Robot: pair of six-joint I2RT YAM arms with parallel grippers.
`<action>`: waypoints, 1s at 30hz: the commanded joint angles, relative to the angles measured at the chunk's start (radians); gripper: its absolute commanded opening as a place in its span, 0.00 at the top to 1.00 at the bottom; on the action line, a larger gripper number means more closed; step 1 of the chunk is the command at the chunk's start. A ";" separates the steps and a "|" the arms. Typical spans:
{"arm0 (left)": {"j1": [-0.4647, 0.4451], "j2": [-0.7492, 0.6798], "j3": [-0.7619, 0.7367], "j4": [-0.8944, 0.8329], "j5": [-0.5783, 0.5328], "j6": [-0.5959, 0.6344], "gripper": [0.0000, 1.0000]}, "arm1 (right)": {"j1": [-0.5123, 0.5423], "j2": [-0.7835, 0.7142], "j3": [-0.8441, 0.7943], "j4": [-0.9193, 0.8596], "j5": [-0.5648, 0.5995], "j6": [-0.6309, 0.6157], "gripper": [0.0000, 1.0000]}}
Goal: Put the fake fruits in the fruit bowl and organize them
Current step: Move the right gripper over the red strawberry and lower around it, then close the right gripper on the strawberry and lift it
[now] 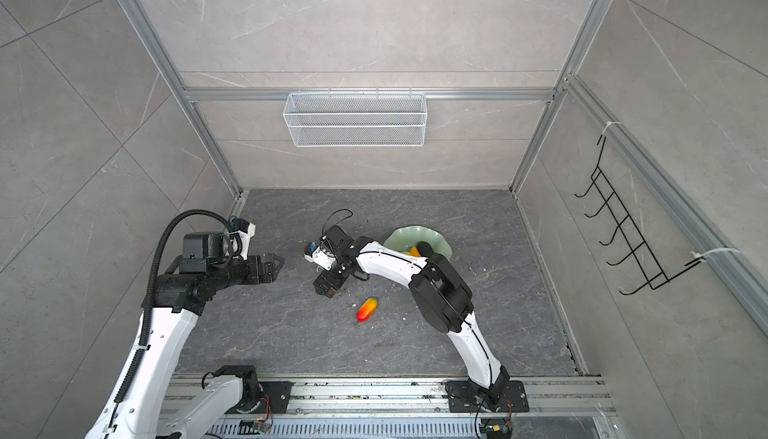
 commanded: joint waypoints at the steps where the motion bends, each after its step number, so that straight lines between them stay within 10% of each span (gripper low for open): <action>1: -0.006 -0.012 -0.004 0.000 0.002 0.011 0.00 | 0.004 0.021 -0.011 -0.011 -0.019 -0.008 0.08; 15: -0.007 -0.014 -0.019 0.003 -0.004 0.007 0.00 | 0.005 0.079 0.005 0.014 0.013 0.037 0.20; 30: -0.006 -0.035 -0.035 0.012 0.004 0.005 0.00 | 0.005 -0.002 -0.002 -0.024 0.039 0.048 0.62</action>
